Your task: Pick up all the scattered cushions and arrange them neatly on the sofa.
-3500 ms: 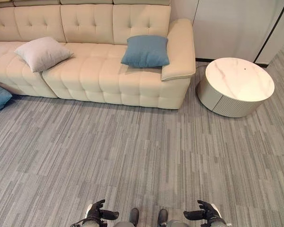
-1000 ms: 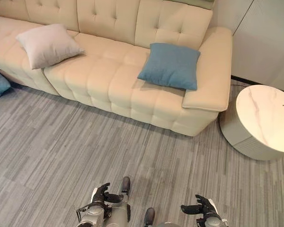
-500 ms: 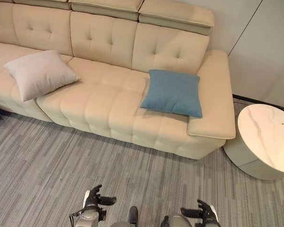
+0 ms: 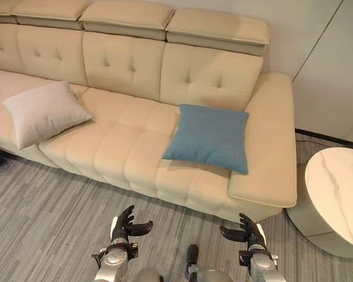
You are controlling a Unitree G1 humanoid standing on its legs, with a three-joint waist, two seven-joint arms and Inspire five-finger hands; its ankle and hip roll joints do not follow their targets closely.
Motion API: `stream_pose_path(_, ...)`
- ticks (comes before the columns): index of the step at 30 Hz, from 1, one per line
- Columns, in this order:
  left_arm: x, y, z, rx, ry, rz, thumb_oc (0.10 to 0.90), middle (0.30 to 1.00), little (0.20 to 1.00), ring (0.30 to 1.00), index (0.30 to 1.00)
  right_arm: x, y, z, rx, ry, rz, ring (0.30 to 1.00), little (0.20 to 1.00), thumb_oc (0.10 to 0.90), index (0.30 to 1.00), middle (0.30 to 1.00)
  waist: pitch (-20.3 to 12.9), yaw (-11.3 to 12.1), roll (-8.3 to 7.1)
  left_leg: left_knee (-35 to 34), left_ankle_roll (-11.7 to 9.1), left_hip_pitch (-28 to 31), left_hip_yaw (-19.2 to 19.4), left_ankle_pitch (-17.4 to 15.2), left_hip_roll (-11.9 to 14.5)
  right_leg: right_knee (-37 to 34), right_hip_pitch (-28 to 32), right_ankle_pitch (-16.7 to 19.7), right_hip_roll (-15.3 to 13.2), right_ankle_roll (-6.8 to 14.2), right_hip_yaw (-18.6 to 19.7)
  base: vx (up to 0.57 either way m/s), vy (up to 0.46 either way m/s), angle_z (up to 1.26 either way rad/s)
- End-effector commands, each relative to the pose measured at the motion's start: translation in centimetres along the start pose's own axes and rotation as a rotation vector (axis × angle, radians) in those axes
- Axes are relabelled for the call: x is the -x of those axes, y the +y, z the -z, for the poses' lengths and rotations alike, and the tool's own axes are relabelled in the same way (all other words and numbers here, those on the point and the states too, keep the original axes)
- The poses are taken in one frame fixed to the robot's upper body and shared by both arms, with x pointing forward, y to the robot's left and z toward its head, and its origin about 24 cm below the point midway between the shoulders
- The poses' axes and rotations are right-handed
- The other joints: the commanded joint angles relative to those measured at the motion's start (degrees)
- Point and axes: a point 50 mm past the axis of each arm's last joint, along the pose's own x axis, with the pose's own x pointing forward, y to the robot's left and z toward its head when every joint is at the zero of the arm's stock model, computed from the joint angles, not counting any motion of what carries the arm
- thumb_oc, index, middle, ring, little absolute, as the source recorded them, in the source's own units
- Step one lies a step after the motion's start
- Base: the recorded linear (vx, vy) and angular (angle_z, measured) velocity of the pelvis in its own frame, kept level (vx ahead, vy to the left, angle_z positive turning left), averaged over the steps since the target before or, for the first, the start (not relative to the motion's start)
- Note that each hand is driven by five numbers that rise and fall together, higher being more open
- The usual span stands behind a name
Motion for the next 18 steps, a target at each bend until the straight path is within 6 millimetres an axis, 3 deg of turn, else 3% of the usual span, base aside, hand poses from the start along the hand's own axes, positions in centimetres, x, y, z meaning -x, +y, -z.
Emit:
stream_pose_path(1,-0.9,-0.2,-5.6,0.017,-0.234,0.032,0.8,0.9,0.9,0.9,0.9,-0.7,-1.1,-4.0,-0.052,-0.183,0.015,0.9,0.9,0.8,0.9,0.9,1.4,0.8,-1.23,-19.6,1.4,1.7,1.8,1.0,-1.8,0.4,5.9,-8.8,-4.6,10.2,0.1,0.45,0.091,0.09)
stream_pose_path(2,-0.8,-0.2,-6.1,0.014,-0.255,0.033,0.8,0.9,0.9,0.9,0.9,-0.7,-1.0,-4.2,-0.048,-0.191,0.013,0.9,0.9,0.8,0.9,0.9,1.3,1.8,-0.32,-29.9,0.6,0.5,0.0,6.8,-2.4,0.0,7.4,-10.0,-3.3,10.5,0.7,0.49,0.131,0.12)
stream_pose_path(4,-0.8,-0.4,-6.6,0.008,-0.276,0.042,0.8,0.9,0.9,0.9,0.9,-0.8,-0.9,-4.4,-0.039,-0.191,0.014,0.9,0.9,0.8,0.9,0.9,1.2,3.0,0.48,-36.6,0.1,-1.2,-3.3,11.2,-2.8,0.7,9.2,-11.7,-2.0,10.5,2.4,0.41,0.188,-0.07)
stream_pose_path(8,-0.4,0.1,-5.6,-0.026,-0.256,0.045,0.8,0.9,0.9,0.9,0.9,-0.5,-0.2,-4.4,-0.019,-0.206,-0.021,0.9,0.9,0.8,0.9,0.9,-0.8,3.0,0.04,-36.1,2.1,1.8,-2.6,9.8,-3.9,7.0,8.5,-12.5,-4.8,12.8,3.7,0.35,0.294,-0.49)
stream_pose_path(11,-0.3,0.9,-5.6,-0.041,-0.264,0.025,0.8,0.9,0.9,0.9,0.9,-0.2,0.2,-4.7,-0.012,-0.223,-0.043,0.9,0.9,0.8,0.9,0.9,-1.3,2.8,0.57,-36.1,4.6,4.9,-1.0,7.3,-4.6,17.0,4.4,-9.0,-8.4,15.7,3.5,0.2,0.274,-0.69)
stream_pose_path(14,-0.2,1.6,-5.8,-0.038,-0.276,0.001,0.8,0.9,0.9,0.9,0.9,0.0,0.3,-5.1,-0.016,-0.248,-0.045,0.9,0.9,0.8,0.9,0.9,-0.7,2.0,1.76,-36.5,6.0,6.9,-0.7,6.2,-4.5,25.3,0.0,-5.9,-10.0,16.3,3.3,0.08,0.172,-0.55)
stream_pose_path(18,-0.2,1.6,-5.8,-0.033,-0.28,-0.005,0.8,0.9,0.9,0.9,0.9,0.0,0.4,-5.6,-0.007,-0.268,-0.055,0.9,0.9,0.8,0.9,0.9,-0.8,1.2,2.15,-38.1,6.2,9.6,-0.9,5.1,-4.9,19.7,-1.3,-7.9,-9.9,15.2,1.2,0.09,0.059,-0.16)
